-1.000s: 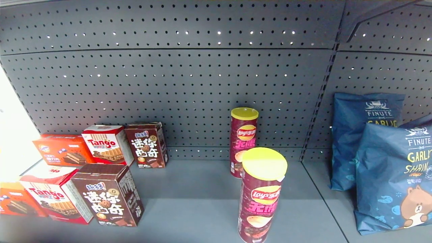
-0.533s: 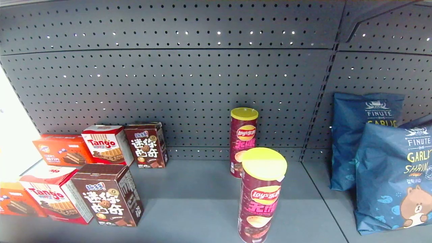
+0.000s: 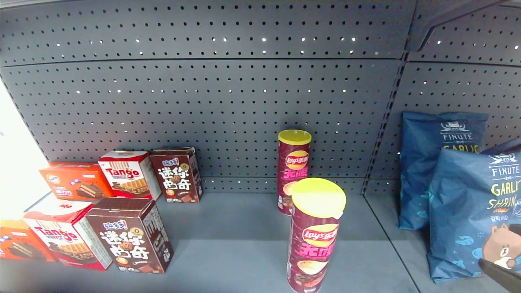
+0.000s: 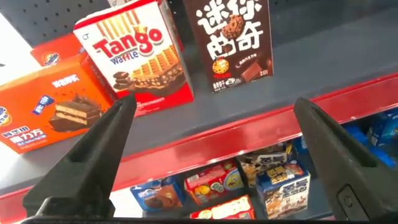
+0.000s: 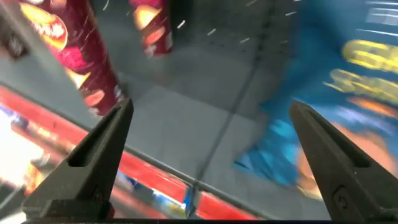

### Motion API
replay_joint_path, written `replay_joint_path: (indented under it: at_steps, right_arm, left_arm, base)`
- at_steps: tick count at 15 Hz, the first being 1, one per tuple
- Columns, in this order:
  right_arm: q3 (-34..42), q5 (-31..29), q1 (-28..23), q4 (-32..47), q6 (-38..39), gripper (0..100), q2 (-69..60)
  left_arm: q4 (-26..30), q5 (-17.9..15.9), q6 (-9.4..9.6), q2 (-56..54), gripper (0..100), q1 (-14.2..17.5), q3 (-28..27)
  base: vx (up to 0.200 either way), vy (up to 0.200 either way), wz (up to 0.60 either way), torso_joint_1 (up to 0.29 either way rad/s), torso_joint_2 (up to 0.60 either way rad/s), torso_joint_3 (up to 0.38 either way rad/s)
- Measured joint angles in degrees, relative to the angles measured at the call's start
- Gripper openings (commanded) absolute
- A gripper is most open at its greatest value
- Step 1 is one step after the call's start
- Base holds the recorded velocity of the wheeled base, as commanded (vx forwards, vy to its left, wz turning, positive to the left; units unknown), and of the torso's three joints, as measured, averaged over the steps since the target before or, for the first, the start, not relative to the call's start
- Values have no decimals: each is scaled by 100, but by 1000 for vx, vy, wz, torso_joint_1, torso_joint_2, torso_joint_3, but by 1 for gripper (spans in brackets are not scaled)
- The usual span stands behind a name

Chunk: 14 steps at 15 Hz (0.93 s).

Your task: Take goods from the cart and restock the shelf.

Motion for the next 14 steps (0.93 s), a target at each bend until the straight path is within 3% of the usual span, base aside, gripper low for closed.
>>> replay_joint_path:
  at_steps: [5,7,10,14]
  right_arm:
    - [217,-466,995,-898,-49,100,1521]
    - [233,-485,1117,-931,-43,100,1943]
    - [180,-564,1152,-941,-29,100,2433]
    - [-190,-709,1331,-950,4,100,2929]
  left_arm:
    - [-2,0,-22,-1,100,29,0]
    - [0,0,-107,-1,100,29,0]
    - [9,9,-391,-1,100,27,0]
    - [11,7,-404,-1,100,27,0]
  base:
    - [0,0,0,0,0,0]
    - [0,0,0,0,0,0]
    - [0,0,0,0,0,0]
    - [0,0,0,0,0,0]
